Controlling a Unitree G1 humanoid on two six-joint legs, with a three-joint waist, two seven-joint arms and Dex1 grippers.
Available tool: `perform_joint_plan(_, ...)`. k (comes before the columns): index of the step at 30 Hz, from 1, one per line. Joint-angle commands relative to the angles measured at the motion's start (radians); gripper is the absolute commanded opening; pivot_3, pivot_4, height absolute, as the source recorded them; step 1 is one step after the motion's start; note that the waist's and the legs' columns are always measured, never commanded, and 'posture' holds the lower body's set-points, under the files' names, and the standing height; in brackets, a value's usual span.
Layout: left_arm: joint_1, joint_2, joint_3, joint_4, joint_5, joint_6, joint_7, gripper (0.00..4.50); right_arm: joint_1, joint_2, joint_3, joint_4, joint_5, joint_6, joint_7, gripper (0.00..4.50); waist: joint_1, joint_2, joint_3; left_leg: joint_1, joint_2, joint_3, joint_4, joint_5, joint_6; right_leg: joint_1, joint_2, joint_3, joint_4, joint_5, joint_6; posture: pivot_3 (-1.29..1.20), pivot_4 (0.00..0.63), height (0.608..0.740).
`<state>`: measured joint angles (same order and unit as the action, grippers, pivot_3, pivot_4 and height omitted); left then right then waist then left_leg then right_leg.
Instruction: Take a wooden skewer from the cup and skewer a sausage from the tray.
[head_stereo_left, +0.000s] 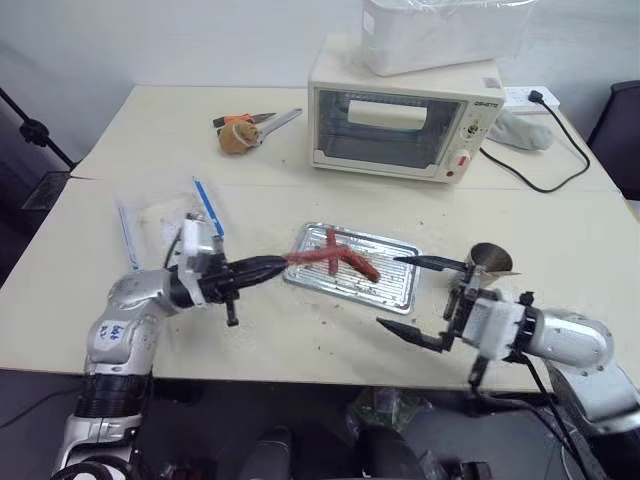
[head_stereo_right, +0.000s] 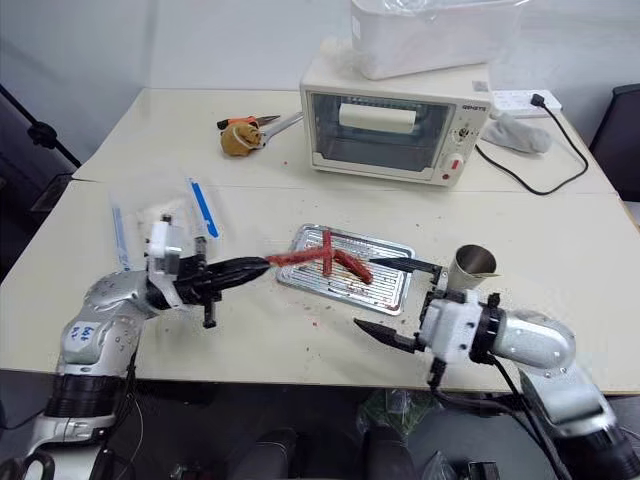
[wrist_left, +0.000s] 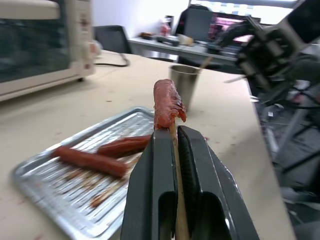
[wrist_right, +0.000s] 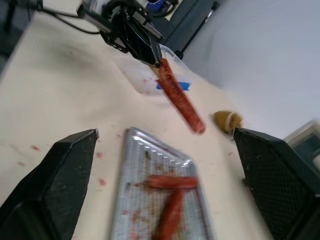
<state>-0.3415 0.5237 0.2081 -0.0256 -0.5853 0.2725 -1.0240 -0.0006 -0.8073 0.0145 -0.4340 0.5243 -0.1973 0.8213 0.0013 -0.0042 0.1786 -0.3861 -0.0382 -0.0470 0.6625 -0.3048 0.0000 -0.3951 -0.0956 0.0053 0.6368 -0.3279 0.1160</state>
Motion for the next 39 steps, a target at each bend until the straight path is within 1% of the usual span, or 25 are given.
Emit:
perform_joint_plan(1, -0.011, -0.019, 0.142, -0.004, -0.028, -0.006, 0.189, 0.0, 0.034, 0.008, -0.096, -0.131, 0.213, 0.17, -0.09, 4.47, 0.001, 0.0, 0.0, 0.0, 0.0, 0.0, 0.001, 0.0, 0.0, 0.0, 0.0, 0.0, -0.001, 0.0, 0.0, 0.0, 0.15, 0.74)
perform_joint_plan(2, -0.023, -0.028, 0.185, 0.014, -0.015, -0.004, 0.276, 0.0, 0.044, 0.016, -0.117, -0.148, 0.237, 0.195, -0.11, 4.47, 0.001, 0.0, 0.0, 0.0, 0.0, 0.0, 0.001, 0.0, 0.0, 0.0, 0.0, 0.0, -0.001, 0.0, 0.0, 0.0, 0.15, 0.74)
perform_joint_plan(5, -0.05, -0.023, 0.258, 0.077, 0.049, -0.028, 0.446, 0.0, 0.066, 0.045, -0.162, -0.182, 0.274, 0.252, -0.159, 4.47, 0.003, -0.001, 0.0, 0.0, 0.0, 0.0, 0.001, 0.0, 0.0, 0.0, 0.0, 0.0, -0.001, 0.0, 0.0, 0.0, 0.15, 0.74)
perform_joint_plan(8, -0.067, -0.031, 0.303, 0.131, 0.106, -0.046, 0.608, 0.0, 0.077, 0.093, -0.147, -0.216, 0.242, 0.272, -0.182, 4.47, 0.002, -0.001, 0.0, 0.001, -0.001, 0.001, 0.001, 0.0, 0.0, 0.0, 0.0, 0.0, -0.001, 0.0, 0.0, 0.0, 0.15, 0.74)
perform_joint_plan(10, -0.053, -0.032, 0.281, 0.132, 0.14, -0.032, 0.648, 0.0, 0.066, 0.144, -0.091, -0.248, 0.206, 0.285, -0.209, 4.47, 0.003, -0.002, -0.001, 0.0, -0.001, 0.001, 0.001, 0.0, 0.0, -0.001, 0.0, 0.0, 0.001, 0.0, 0.0, 0.0, 0.15, 0.74)
perform_joint_plan(12, -0.046, -0.032, 0.254, 0.134, 0.176, -0.023, 0.681, 0.0, 0.053, 0.181, -0.061, -0.263, 0.181, 0.298, -0.227, 4.47, 0.003, -0.003, -0.001, 0.0, -0.001, 0.0, 0.001, 0.0, 0.0, -0.001, 0.0, 0.0, 0.001, 0.0, 0.0, 0.0, 0.15, 0.74)
perform_joint_plan(15, -0.041, -0.035, 0.214, 0.133, 0.251, -0.027, 0.754, 0.0, 0.042, 0.199, -0.042, -0.261, 0.139, 0.306, -0.211, 4.47, 0.012, -0.004, -0.001, 0.0, -0.002, 0.0, 0.001, 0.0, 0.0, -0.001, -0.001, 0.0, 0.0, 0.0, 0.0, 0.0, 0.15, 0.74)
perform_joint_plan(18, -0.039, -0.058, 0.224, 0.113, 0.232, -0.022, 0.776, 0.0, 0.04, 0.196, -0.055, -0.25, 0.124, 0.307, -0.192, 4.47, 0.018, -0.004, -0.002, 0.0, -0.002, 0.0, 0.001, -0.001, 0.001, -0.001, 0.0, 0.0, 0.0, 0.0, 0.0, 0.0, 0.15, 0.74)
perform_joint_plan(19, -0.039, -0.066, 0.227, 0.106, 0.224, -0.025, 0.78, 0.28, 0.041, 0.195, -0.062, -0.243, 0.12, 0.306, -0.186, 4.5, 0.02, -0.004, -0.002, 0.0, -0.002, 0.001, 0.001, -0.001, 0.0, -0.001, -0.001, 0.0, 0.0, 0.0, 0.0, 0.0, 0.15, 0.74)
perform_joint_plan(20, -0.041, -0.076, 0.231, 0.097, 0.207, -0.035, 0.769, 0.59, 0.044, 0.194, -0.067, -0.238, 0.117, 0.306, -0.181, 4.5, 0.02, -0.004, -0.002, 0.0, -0.002, 0.0, 0.001, -0.001, 0.0, -0.001, 0.0, 0.0, 0.0, 0.0, 0.0, 0.0, 0.15, 0.74)
perform_joint_plan(22, -0.037, -0.074, 0.225, 0.089, 0.194, -0.073, 0.719, 0.96, 0.051, 0.193, -0.071, -0.237, 0.113, 0.309, -0.175, 4.5, 0.021, -0.004, -0.002, 0.0, -0.002, 0.001, 0.001, -0.001, 0.0, -0.001, -0.001, 0.0, 0.0, 0.0, 0.0, 0.0, 0.15, 0.74)
perform_joint_plan(23, -0.031, -0.067, 0.22, 0.088, 0.193, -0.093, 0.691, 1.23, 0.054, 0.186, -0.07, -0.238, 0.106, 0.307, -0.163, 4.5, 0.021, -0.004, -0.002, 0.0, -0.002, 0.001, 0.001, -0.001, 0.0, -0.001, -0.001, 0.0, 0.0, 0.0, 0.0, 0.0, 0.15, 0.74)
perform_joint_plan(24, -0.024, -0.062, 0.228, 0.089, 0.183, -0.096, 0.674, 1.36, 0.061, 0.174, -0.065, -0.241, 0.092, 0.302, -0.143, 4.5, 0.021, -0.004, -0.002, 0.0, -0.002, 0.001, 0.001, -0.001, 0.0, -0.001, -0.001, 0.0, 0.0, 0.0, 0.0, 0.0, 0.15, 0.74)
perform_joint_plan(27, 0.015, -0.007, 0.244, 0.084, 0.162, -0.103, 0.587, 2.15, 0.074, 0.167, -0.079, -0.25, 0.098, 0.32, -0.126, 4.5, 0.017, -0.004, -0.002, 0.0, -0.002, 0.001, 0.001, -0.001, 0.0, -0.001, 0.0, 0.0, -0.001, 0.0, 0.0, 0.0, 0.15, 0.74)
perform_joint_plan(29, 0.072, 0.064, 0.218, 0.047, 0.166, -0.12, 0.466, 2.15, 0.085, 0.154, -0.103, -0.245, 0.101, 0.329, -0.113, 4.5, 0.01, -0.005, -0.002, 0.0, -0.001, 0.001, 0.0, -0.001, 0.0, -0.001, 0.0, 0.0, -0.001, 0.0, 0.0, 0.0, 0.15, 0.74)
perform_joint_plan(30, 0.11, 0.1, 0.202, 0.016, 0.165, -0.129, 0.398, 2.15, 0.1, 0.134, -0.111, -0.237, 0.081, 0.318, -0.08, 4.5, 0.008, -0.004, -0.002, 0.0, 0.0, 0.001, 0.0, -0.001, 0.0, -0.001, 0.0, 0.0, -0.001, 0.0, 0.0, 0.0, 0.15, 0.74)
perform_joint_plan(33, 0.208, 0.178, 0.165, -0.06, 0.151, -0.134, 0.25, 2.15, 0.139, 0.103, -0.14, -0.21, 0.052, 0.299, -0.029, 4.5, 0.004, -0.004, -0.002, 0.0, 0.0, 0.001, -0.001, -0.001, 0.0, -0.001, -0.001, 0.001, -0.004, 0.0, 0.0, 0.0, 0.15, 0.74)
perform_joint_plan(36, 0.276, 0.215, 0.141, -0.131, 0.143, -0.13, 0.176, 2.15, 0.173, 0.085, -0.165, -0.172, 0.014, 0.274, 0.012, 4.5, 0.007, -0.004, -0.002, 0.001, 0.0, 0.0, -0.002, -0.002, 0.001, 0.002, -0.002, 0.0, -0.008, 0.0, 0.0, 0.0, 0.15, 0.74)
perform_joint_plan(39, 0.355, 0.255, 0.102, -0.177, 0.135, -0.165, 0.041, 2.15, 0.202, 0.1, -0.197, -0.125, 0.003, 0.267, 0.017, 4.5, 0.007, -0.004, -0.002, 0.001, 0.0, 0.0, -0.002, -0.002, 0.002, 0.002, -0.002, 0.0, -0.009, 0.0, 0.0, 0.0, 0.15, 0.74)
